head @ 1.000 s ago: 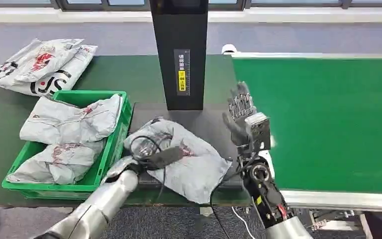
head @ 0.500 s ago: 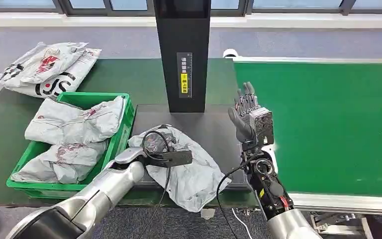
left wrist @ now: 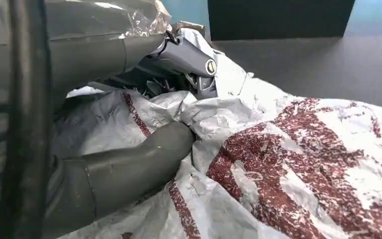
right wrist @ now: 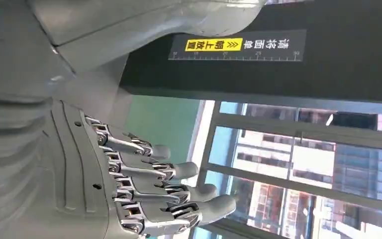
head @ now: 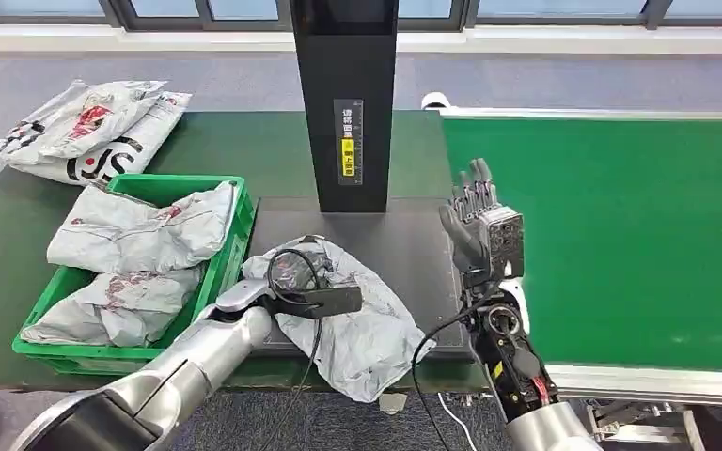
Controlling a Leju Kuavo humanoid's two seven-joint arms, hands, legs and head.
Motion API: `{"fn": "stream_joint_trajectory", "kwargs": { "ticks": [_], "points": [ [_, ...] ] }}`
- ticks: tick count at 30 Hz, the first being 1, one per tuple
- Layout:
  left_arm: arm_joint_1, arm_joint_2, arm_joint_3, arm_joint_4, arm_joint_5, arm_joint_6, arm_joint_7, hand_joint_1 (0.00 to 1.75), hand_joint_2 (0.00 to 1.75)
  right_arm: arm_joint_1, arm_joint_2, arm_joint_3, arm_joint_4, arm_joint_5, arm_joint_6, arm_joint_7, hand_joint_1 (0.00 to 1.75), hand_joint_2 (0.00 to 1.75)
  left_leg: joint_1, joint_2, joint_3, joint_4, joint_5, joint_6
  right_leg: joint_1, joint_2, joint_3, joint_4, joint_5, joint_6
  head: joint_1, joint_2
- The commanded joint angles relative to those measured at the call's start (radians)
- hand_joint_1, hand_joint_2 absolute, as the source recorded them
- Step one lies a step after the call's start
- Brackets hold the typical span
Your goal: Moved the parcel from conveyor to table for the left to box.
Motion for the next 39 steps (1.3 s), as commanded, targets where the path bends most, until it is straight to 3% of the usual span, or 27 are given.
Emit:
{"fn": "stream_joint_trajectory", "kwargs": {
  "ticks": [1, 7, 10, 27, 31, 33, 36, 39],
  "points": [
    [-0.031, -0.023, 0.181, -0.118, 0.118, 0.312, -0.118, 1.75, 1.75, 0.053, -0.008, -0.067, -0.075, 0.013, -0.037, 0.004, 0.00, 1.75, 0.001, 0.000, -0.010, 0.000, 0.003, 0.000, 0.001, -0.002, -0.009, -0.001, 0.003, 0.000, 0.000, 0.000],
    [-0.100, 0.046, 0.217, -0.455, -0.032, 0.457, 0.021, 1.75, 1.75, 0.023, 0.009, -0.029, -0.024, -0.013, -0.059, -0.045, 0.00, 1.75, 0.002, 0.001, -0.019, 0.003, 0.005, -0.001, 0.002, 0.000, -0.020, 0.002, 0.006, -0.001, 0.000, 0.000],
    [-0.089, 0.068, 0.229, -0.503, -0.125, 0.495, 0.051, 1.75, 1.75, 0.016, 0.018, -0.016, -0.027, -0.016, -0.069, -0.043, 0.00, 1.75, 0.001, 0.004, -0.023, 0.003, 0.006, -0.002, 0.001, 0.004, -0.026, 0.003, 0.008, -0.001, 0.000, 0.000],
    [0.000, 0.100, 0.308, -0.460, -0.275, 0.651, 0.100, 1.75, 1.75, 0.028, -0.012, 0.011, 0.009, -0.042, -0.080, -0.069, 0.00, 1.75, 0.000, 0.005, -0.022, -0.002, 0.006, -0.002, 0.001, 0.006, -0.025, -0.001, 0.008, -0.002, 0.000, 0.000],
    [-0.029, 0.147, 0.367, -0.383, -0.497, 0.597, 0.338, 1.75, 1.75, 0.008, 0.000, 0.014, -0.004, -0.043, -0.099, -0.043, 0.00, 1.75, 0.001, 0.006, -0.022, -0.001, 0.006, -0.002, 0.001, 0.007, -0.026, 0.000, 0.008, -0.002, 0.000, 0.000],
    [-0.063, 0.152, 0.401, -0.308, -0.515, 0.608, 0.330, 1.75, 1.75, -0.006, 0.003, 0.014, -0.004, -0.039, -0.104, -0.026, 0.00, 1.75, 0.000, 0.006, -0.023, 0.000, 0.006, -0.002, 0.001, 0.006, -0.027, 0.001, 0.008, -0.002, 0.000, 0.000],
    [-0.086, 0.185, 0.456, -0.222, -0.565, 0.551, 0.457, 1.75, 1.75, -0.011, 0.000, 0.010, 0.008, -0.033, -0.113, -0.017, 0.00, 1.75, 0.001, 0.006, -0.025, 0.001, 0.007, -0.003, 0.002, 0.007, -0.029, 0.002, 0.008, -0.002, 0.000, 0.000],
    [-0.037, 0.261, 0.552, -0.175, -0.598, 0.581, 0.518, 1.75, 1.75, 0.076, -0.022, 0.008, -0.034, -0.028, -0.101, -0.026, 0.00, 1.75, 0.001, 0.009, -0.023, -0.001, 0.007, -0.003, 0.002, 0.008, -0.028, 0.001, 0.009, -0.002, 0.000, 0.000]
  ]
}}
